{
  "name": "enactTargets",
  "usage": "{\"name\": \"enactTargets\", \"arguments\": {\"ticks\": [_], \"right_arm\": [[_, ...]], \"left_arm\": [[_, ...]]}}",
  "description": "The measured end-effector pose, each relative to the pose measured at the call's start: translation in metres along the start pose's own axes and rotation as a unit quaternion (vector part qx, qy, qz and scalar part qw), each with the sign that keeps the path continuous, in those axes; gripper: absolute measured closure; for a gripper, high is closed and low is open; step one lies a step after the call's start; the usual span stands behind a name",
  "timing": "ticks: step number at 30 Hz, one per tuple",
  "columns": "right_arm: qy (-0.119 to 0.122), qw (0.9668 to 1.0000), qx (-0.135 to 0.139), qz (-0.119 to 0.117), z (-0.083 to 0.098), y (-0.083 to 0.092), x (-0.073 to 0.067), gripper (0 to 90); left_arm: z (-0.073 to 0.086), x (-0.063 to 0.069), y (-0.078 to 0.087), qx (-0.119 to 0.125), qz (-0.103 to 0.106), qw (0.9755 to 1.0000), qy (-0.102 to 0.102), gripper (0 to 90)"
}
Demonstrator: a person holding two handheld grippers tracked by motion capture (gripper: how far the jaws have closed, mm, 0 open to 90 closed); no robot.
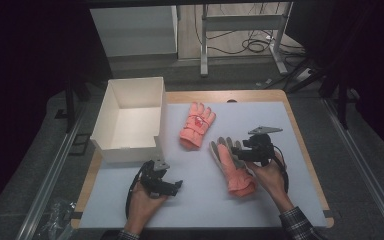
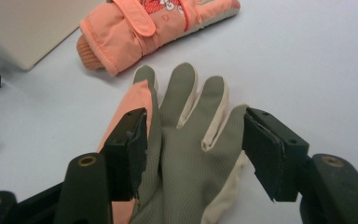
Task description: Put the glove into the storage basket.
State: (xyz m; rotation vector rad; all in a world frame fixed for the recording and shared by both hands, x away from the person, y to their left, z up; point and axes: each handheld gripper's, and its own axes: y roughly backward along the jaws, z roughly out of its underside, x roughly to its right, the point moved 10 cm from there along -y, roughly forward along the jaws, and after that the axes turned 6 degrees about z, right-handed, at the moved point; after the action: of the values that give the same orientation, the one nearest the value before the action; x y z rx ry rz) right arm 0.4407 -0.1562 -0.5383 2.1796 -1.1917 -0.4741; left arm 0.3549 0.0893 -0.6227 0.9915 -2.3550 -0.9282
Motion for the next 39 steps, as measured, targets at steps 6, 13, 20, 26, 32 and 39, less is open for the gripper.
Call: {"name": "enactTargets", "arguments": {"ticks": [6, 13, 20, 26, 32, 39], "right_arm": [[0.012, 0.9999, -0.003, -0.011, -0.014, -0.01, -0.005, 36.7], [0.03, 0.9994, -0.006, -0.014, -0.035, -0.029, -0.012, 32.8], [0.043, 0.999, -0.007, -0.013, -0.063, -0.054, -0.019, 28.8], [0.029, 0.9988, -0.014, -0.037, -0.08, -0.079, -0.025, 28.9], [0.022, 0.9983, -0.025, -0.048, -0.095, -0.106, -0.031, 29.2], [0.032, 0.9979, -0.047, -0.032, -0.103, -0.142, -0.031, 31.2]], "left_arm": [[0.0, 0.0, 0.0, 0.0, 0.0, 1.0, 0.0, 1.5], [0.0, 0.0, 0.0, 0.0, 0.0, 1.0, 0.0, 1.5], [0.0, 0.0, 0.0, 0.0, 0.0, 1.0, 0.001, 1.5], [0.0, 0.0, 0.0, 0.0, 0.001, 1.0, 0.001, 1.5], [0.0, 0.0, 0.0, 0.001, 0.001, 1.0, 0.002, 1.5], [0.0, 0.0, 0.0, 0.001, 0.001, 1.0, 0.002, 1.5]]}}
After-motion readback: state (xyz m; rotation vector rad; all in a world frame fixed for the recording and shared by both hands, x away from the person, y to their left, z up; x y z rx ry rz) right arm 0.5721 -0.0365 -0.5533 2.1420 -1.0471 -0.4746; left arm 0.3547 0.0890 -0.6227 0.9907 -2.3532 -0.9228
